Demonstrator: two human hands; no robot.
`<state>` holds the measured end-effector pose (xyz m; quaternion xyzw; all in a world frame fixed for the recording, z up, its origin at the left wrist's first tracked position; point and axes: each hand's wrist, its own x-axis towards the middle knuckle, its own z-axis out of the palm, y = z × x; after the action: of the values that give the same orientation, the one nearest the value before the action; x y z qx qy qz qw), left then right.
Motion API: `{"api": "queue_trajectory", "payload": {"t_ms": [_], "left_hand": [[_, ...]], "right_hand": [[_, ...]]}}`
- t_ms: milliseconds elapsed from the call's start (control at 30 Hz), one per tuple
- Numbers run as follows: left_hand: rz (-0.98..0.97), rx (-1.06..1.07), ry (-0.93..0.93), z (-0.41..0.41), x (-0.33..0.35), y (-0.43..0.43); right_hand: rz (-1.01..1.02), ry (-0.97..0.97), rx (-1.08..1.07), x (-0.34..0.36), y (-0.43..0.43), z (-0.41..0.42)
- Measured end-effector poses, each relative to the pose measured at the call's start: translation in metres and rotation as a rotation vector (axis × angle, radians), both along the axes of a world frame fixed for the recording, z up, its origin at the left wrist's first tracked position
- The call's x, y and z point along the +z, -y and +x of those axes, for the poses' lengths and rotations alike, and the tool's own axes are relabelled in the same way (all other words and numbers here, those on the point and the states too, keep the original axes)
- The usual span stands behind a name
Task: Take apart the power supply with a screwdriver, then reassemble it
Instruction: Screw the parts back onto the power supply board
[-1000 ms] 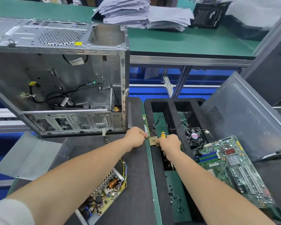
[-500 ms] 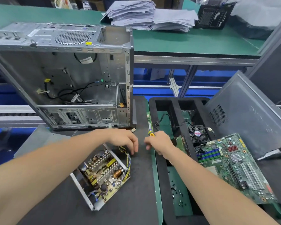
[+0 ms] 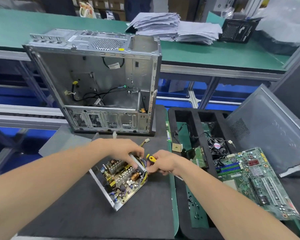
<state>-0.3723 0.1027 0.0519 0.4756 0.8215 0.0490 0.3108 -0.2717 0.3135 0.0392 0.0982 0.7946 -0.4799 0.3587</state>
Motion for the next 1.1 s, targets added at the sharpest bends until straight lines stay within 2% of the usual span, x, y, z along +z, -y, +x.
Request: {"api": "queue_trajectory", "payload": {"t_ms": [200,233,333,400,567,633,700,767,833,900,967,1100], "left_hand": [[-0.04,0.293,-0.131,0.017,-0.005,0.013],[-0.046,0.349,-0.142,0.021,-0.006,0.013],[-0.022,0.519,-0.15,0.031,-0.009,0.012],[0.014,0.598,-0.112,0.033,-0.009,0.012],[0.017,0.661,0.059,0.028,0.01,0.034],[0.117,0.737,0.072,0.026,0.018,0.045],[0.304,0.878,-0.062,0.023,0.025,0.057],[0.381,1.038,-0.291,0.016,0.031,0.074],[0.233,1.142,-0.393,0.009,0.033,0.093],[0.002,1.113,-0.305,0.006,0.031,0.111],[-0.051,1.037,-0.22,0.011,0.025,0.121],[-0.085,0.935,-0.336,0.015,0.015,0.122]], "right_hand": [[0.025,-0.115,-0.194,0.01,0.013,-0.015],[0.059,-0.148,-0.138,0.016,0.014,-0.018],[0.34,-0.341,0.134,0.023,0.022,-0.025],[0.47,-0.433,0.176,0.023,0.029,-0.028],[0.528,-0.454,0.211,0.029,0.036,-0.032],[0.531,-0.402,0.237,0.037,0.036,-0.034],[0.522,-0.368,0.23,0.048,0.041,-0.038],[0.523,-0.375,0.179,0.057,0.049,-0.044],[0.52,-0.427,0.144,0.062,0.06,-0.052],[0.496,-0.459,0.143,0.067,0.075,-0.059],[0.459,-0.453,0.144,0.069,0.089,-0.064],[0.391,-0.442,0.115,0.063,0.106,-0.068]]}}
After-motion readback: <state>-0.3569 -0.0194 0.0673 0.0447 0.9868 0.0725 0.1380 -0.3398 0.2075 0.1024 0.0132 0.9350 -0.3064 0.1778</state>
